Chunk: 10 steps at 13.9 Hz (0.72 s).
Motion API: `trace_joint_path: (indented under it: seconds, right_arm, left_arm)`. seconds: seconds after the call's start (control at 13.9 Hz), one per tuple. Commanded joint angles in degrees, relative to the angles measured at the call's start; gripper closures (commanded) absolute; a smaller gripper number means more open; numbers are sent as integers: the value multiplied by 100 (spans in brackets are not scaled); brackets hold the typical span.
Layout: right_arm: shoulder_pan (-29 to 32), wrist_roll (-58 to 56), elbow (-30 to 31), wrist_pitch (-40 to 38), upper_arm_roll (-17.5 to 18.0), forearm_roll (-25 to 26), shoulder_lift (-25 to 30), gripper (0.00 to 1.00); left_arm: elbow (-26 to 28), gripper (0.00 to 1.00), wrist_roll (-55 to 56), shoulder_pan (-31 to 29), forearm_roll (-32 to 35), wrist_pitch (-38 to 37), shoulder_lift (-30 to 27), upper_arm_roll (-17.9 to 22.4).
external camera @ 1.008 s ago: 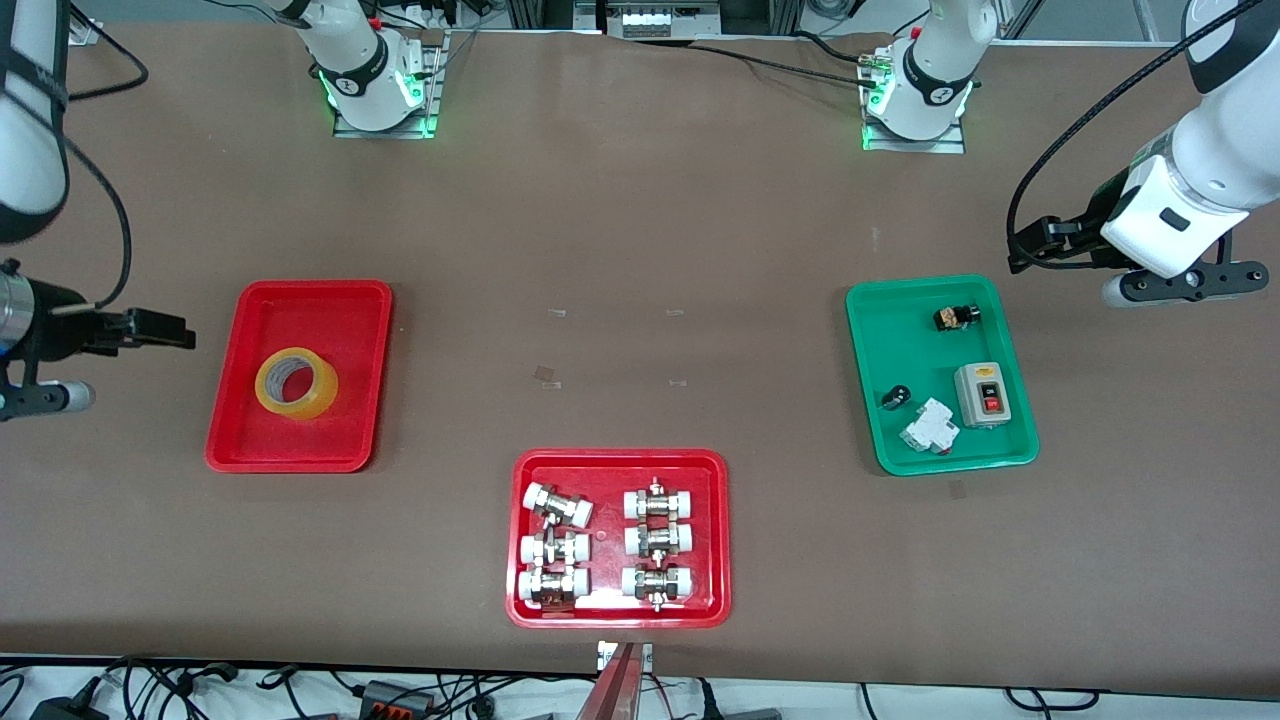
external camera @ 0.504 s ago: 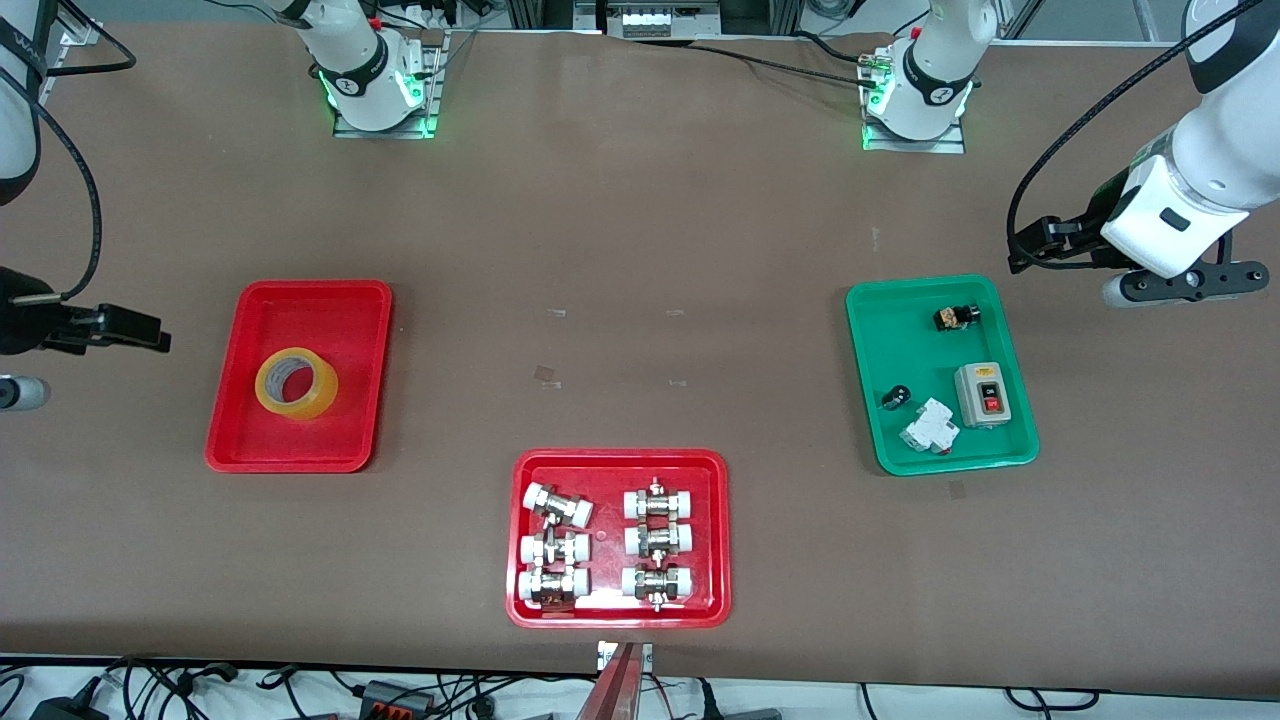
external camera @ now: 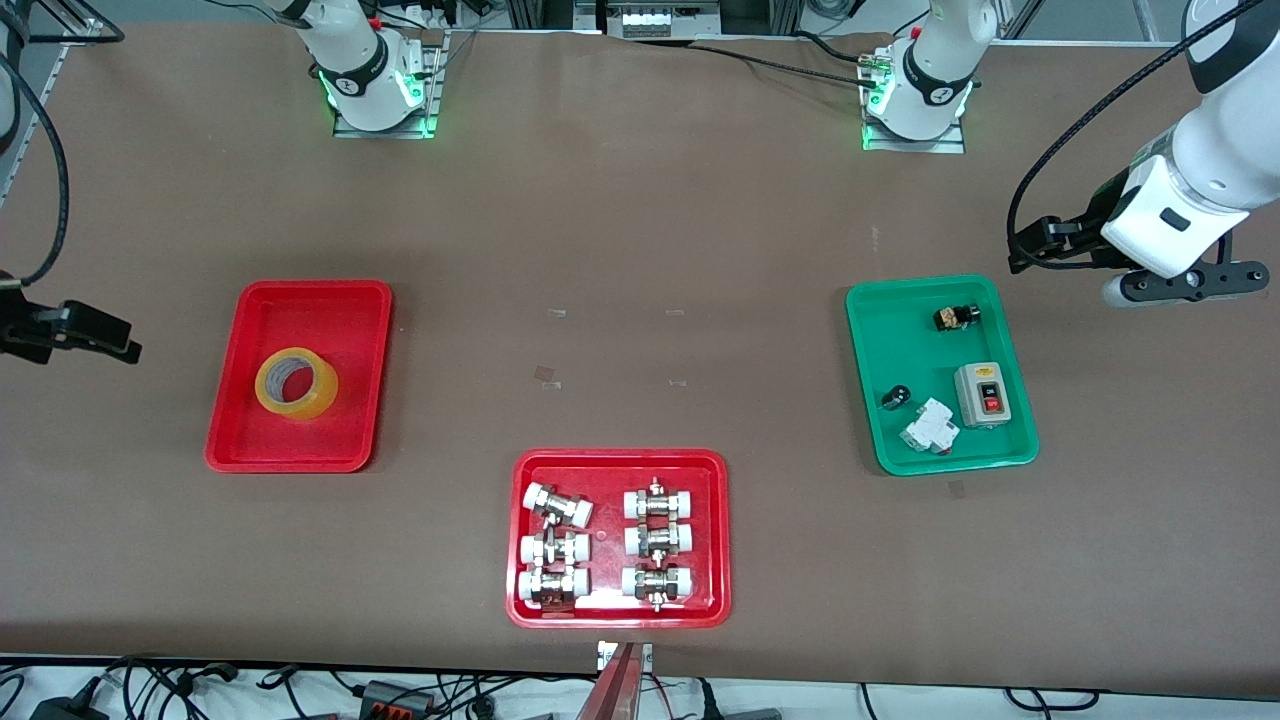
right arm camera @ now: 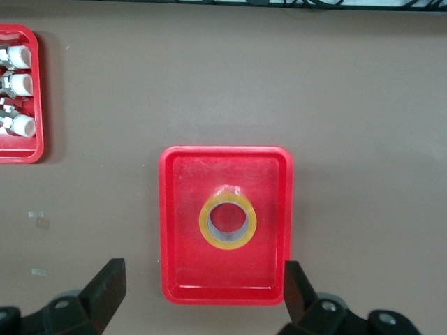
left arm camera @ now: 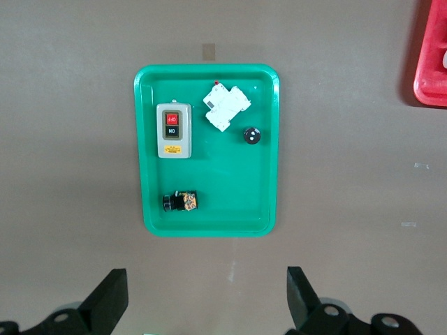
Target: Left arm passes tape to right arm into tray
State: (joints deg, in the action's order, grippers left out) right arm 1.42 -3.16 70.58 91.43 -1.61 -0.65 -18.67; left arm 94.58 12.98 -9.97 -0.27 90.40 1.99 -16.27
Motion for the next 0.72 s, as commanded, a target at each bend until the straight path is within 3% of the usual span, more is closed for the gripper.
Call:
trace_joint_path:
  seconds: [0.0,0.36,0.65]
  right_arm:
    - [-36,114,639,138,-15,126,477,0]
    - [-19,114,2247,815,-6,162,1435,0]
    - [-19,114,2478,833,-6,162,1577,0]
  left_arm:
    - [105,0,-103,-40,-70,66,-111,1]
    - [105,0,-103,-40,-70,66,-120,27]
    - [113,0,-103,-40,-70,57,-120,36]
